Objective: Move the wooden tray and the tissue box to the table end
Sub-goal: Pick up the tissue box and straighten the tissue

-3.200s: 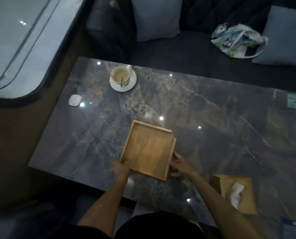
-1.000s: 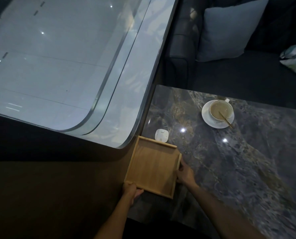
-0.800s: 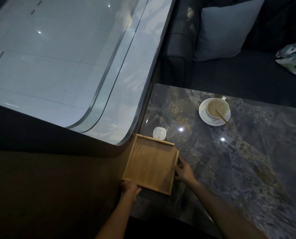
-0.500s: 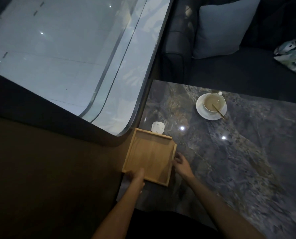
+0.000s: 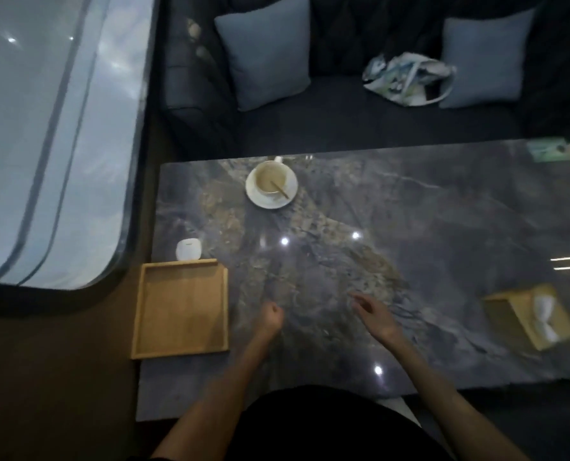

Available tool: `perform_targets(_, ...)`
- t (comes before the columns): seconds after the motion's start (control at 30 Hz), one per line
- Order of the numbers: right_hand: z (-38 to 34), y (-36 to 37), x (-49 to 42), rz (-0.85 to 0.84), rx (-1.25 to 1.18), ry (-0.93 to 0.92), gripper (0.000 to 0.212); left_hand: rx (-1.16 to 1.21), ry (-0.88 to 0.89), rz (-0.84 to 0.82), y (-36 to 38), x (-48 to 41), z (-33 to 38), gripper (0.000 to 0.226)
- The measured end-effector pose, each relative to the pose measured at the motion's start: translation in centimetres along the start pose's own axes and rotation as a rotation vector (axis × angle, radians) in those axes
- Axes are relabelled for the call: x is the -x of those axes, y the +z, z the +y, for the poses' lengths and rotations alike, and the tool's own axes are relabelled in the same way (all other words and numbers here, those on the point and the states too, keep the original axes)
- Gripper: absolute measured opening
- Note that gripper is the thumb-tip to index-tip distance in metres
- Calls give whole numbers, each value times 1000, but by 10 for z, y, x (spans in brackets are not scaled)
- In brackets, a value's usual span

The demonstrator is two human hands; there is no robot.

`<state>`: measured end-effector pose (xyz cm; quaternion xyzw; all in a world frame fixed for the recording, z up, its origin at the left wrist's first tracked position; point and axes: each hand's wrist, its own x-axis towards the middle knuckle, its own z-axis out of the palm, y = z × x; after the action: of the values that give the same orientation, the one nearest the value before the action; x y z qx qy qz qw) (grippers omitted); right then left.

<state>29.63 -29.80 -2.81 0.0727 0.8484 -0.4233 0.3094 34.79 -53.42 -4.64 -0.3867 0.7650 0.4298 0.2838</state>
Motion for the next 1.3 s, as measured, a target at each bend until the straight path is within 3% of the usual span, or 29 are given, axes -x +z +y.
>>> perform_targets(0.23,105,-152,17,195,-45,24,25,-80,187,-79,140,29,78,34)
perform_targets(0.37,150,-242,10,278,41,-68,23,-34,178,-38,226,55,124,24)
perform_targets(0.57,193,-348,15,384,-39,-56,22,-13,190,-153,340,92,172,21)
perform_targets(0.73,210,-383,22,411,-103,-15,23,-65,176,-337,388,103,194,30)
perform_targets(0.9,214,-391,-6,238,60,-90,38,-46,25,-345,398,146,230,42)
perform_targets(1.0,217,-396,-33,121,187,-182,49,-41,-77,-434,425,140,224,55)
perform_targets(1.13,238,-405,-70,-114,391,-191,52,215,-278,-572,446,156,242,18)
perform_targets(1.23,248,-426,-75,-248,448,-272,49,309,-225,-390,462,160,273,27)
perform_targets(1.3,251,-448,-71,-227,426,-306,44,281,-155,-241,481,141,271,33)
